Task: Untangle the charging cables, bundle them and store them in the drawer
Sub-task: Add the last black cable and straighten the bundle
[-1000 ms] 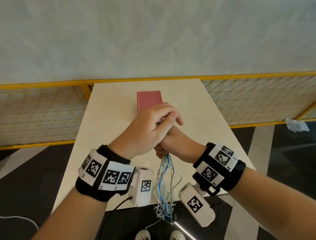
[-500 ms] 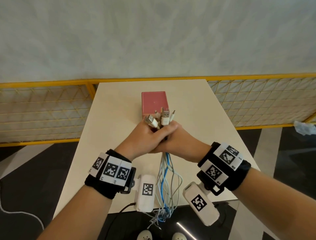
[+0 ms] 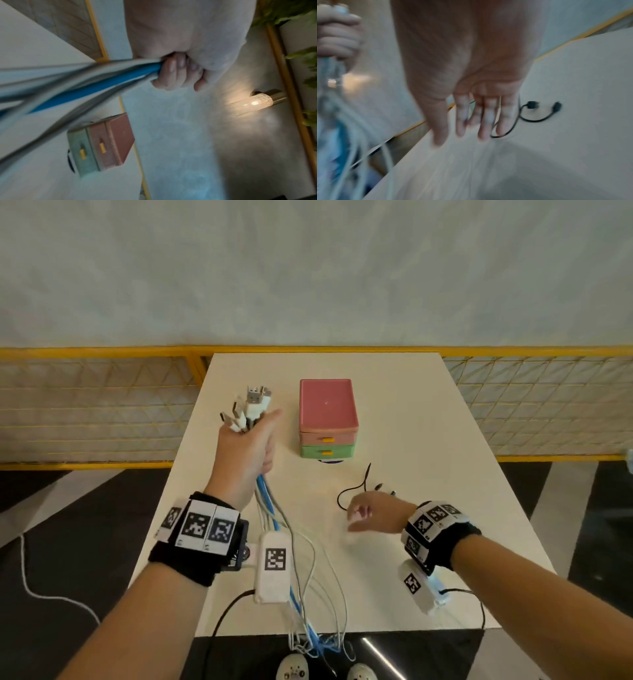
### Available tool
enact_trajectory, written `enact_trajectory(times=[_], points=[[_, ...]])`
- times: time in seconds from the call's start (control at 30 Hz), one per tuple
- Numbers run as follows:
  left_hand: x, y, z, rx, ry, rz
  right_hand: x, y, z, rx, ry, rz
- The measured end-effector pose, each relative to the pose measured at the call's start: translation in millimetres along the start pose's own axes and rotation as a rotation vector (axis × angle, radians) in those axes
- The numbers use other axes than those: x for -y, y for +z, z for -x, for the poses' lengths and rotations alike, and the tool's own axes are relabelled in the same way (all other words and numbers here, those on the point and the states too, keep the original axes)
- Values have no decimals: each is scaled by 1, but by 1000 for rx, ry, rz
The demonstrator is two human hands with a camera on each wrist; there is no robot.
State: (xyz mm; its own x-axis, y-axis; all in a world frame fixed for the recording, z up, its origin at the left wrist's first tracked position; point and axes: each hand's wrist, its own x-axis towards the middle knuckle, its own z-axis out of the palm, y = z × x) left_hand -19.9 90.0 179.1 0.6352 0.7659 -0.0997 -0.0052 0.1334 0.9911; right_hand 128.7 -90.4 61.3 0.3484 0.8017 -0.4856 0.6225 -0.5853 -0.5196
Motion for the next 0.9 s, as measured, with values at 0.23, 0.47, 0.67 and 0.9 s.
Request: enact_trajectory(times=[0.23, 0.47, 0.67, 0.9], points=[[22, 13, -2, 29, -110, -7, -44, -2, -50, -306, 578, -264], [23, 26, -7, 39, -137, -57, -37, -1, -49, -502, 498, -460], [29, 32, -1, 203, -121, -128, 34, -10, 4, -705, -123, -886], [21, 44, 23, 355, -15, -229, 82, -12, 48, -630, -352, -968]])
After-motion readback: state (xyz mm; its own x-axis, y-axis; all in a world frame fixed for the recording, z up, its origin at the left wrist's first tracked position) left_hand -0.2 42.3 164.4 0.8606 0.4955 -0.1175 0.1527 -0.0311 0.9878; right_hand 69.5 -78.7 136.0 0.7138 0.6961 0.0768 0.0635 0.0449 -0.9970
